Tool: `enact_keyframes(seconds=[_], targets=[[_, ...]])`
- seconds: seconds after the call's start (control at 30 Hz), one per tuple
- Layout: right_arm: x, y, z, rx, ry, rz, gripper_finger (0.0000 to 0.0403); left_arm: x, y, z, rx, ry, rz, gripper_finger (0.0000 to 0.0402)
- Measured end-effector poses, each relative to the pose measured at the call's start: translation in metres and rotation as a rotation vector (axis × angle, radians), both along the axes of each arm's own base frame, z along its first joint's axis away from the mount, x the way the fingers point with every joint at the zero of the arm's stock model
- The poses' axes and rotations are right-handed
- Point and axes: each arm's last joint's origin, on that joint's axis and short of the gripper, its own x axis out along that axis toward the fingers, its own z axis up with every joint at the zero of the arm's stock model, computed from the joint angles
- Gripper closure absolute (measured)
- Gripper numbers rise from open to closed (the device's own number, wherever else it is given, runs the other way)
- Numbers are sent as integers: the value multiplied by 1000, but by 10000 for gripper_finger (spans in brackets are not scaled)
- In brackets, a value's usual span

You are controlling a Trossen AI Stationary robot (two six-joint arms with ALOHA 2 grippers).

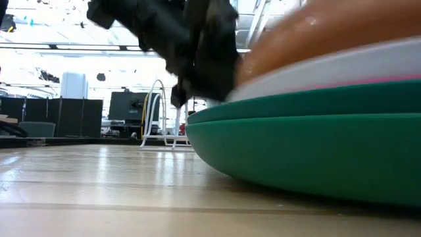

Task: Sort dishes
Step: Put the light orange plate in the dish rack

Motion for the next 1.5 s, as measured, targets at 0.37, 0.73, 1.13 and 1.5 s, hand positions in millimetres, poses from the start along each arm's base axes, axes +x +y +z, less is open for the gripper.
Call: enact_keyframes(seconds=[0.37, 0.73, 1.13, 1.5], targets=[[1, 0, 1, 2, -13, -2, 403, -27, -8, 71, 43, -176, -61, 311], [1, 8, 52, 94, -152, -11, 403, -67, -33, 120, 174, -328, -16, 311], [2, 10, 133, 47, -555, -29, 403, -125, -81, 161, 446, -502, 221, 311], [4, 9, 146, 12, -684, 3, 403, -170, -119, 173, 463, -543, 242, 311]])
